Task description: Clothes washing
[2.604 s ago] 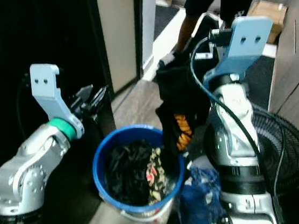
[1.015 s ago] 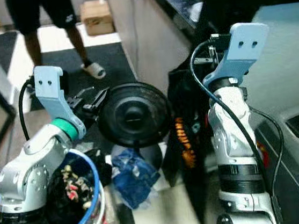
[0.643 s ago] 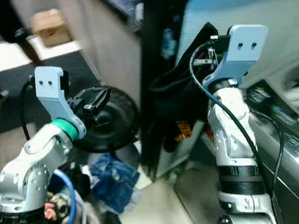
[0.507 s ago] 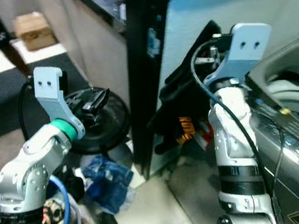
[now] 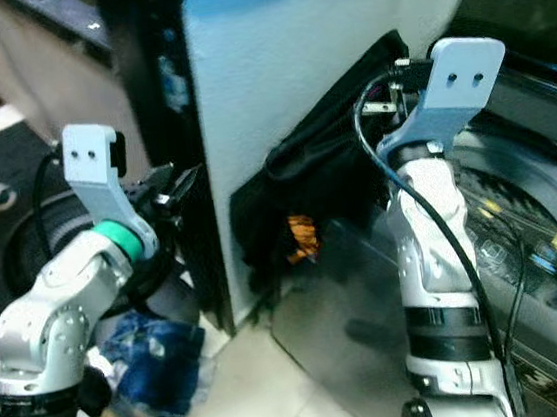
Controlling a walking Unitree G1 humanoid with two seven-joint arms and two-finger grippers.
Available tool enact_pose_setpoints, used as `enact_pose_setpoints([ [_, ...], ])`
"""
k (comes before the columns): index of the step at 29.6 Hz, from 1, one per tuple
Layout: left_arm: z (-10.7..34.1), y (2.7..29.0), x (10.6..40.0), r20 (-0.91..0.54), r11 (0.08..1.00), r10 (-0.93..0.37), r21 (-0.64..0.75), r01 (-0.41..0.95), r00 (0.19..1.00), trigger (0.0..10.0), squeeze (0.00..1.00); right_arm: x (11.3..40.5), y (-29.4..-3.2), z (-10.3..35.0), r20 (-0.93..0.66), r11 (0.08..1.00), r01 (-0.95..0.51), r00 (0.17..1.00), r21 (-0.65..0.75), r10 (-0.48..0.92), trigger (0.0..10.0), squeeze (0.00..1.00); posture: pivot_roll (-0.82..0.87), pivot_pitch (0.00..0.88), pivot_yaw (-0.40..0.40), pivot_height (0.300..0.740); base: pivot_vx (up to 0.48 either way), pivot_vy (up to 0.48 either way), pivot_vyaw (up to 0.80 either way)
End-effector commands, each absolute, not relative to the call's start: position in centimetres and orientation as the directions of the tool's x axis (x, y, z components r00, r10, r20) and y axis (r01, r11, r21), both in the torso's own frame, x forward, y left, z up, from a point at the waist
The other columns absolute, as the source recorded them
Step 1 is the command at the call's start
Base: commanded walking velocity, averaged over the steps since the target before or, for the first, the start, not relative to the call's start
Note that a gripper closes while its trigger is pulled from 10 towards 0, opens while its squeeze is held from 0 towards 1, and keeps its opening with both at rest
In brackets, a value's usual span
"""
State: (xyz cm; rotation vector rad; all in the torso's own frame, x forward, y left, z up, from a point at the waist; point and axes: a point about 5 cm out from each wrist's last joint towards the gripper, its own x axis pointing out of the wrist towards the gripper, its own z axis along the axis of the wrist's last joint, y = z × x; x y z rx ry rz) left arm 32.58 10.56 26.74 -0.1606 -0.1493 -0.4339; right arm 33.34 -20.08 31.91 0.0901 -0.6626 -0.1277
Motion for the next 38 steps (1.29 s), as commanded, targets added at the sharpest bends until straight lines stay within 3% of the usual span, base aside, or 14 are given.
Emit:
enact_pose_setpoints([
  [1,27.5,10.5,32.6,0.208,0.892,-0.414,-0.104,0.441,0.886,10.0,0.0,32.4,-21.2,33.7,0.679,0.98,0.11,0.707,0.168,-0.196,10.0,0.0,0.04,0.155,0.045,0.74,0.0,0.0,-0.8],
  [9,31.3,12.7,33.1,0.319,0.914,-0.368,-0.051,0.403,0.873,10.0,0.0,31.4,-22.5,36.6,0.751,0.963,0.092,0.608,0.253,-0.256,10.0,0.0,0.05,0.148,0.053,0.74,0.0,0.0,-0.8],
  [19,32.0,13.7,32.9,0.363,0.946,-0.313,0.038,0.322,0.877,10.0,0.0,31.5,-21.6,36.6,0.758,0.951,-0.036,0.613,0.308,-0.223,10.0,0.0,0.05,0.139,0.048,0.74,0.0,0.0,-0.8],
  [22,32.0,13.7,32.9,0.363,0.947,-0.311,0.039,0.319,0.878,10.0,0.0,31.5,-20.9,37.1,0.777,0.957,-0.089,0.606,0.278,-0.169,10.0,0.0,0.05,0.136,0.045,0.74,0.0,0.0,-0.8],
  [23,31.8,13.6,32.9,0.359,0.945,-0.316,0.038,0.324,0.878,10.0,0.0,31.4,-19.7,37.6,0.797,0.962,-0.167,0.6,0.216,-0.075,10.0,0.0,0.05,0.134,0.044,0.74,0.0,0.0,-0.8],
  [28,31.4,13.2,32.7,0.35,0.939,-0.334,0.037,0.343,0.875,10.0,0.0,31.1,-17.7,38.0,0.811,0.958,-0.266,0.58,0.105,0.072,10.0,0.0,0.05,0.132,0.038,0.74,0.0,0.0,-0.8],
  [38,30.8,13.0,32.6,0.341,0.942,-0.316,0.005,0.334,0.885,10.0,0.0,31.2,-17.0,37.6,0.8,0.946,-0.307,0.591,0.101,0.106,10.0,0.0,0.05,0.138,0.033,0.74,0.0,0.0,-0.8],
])
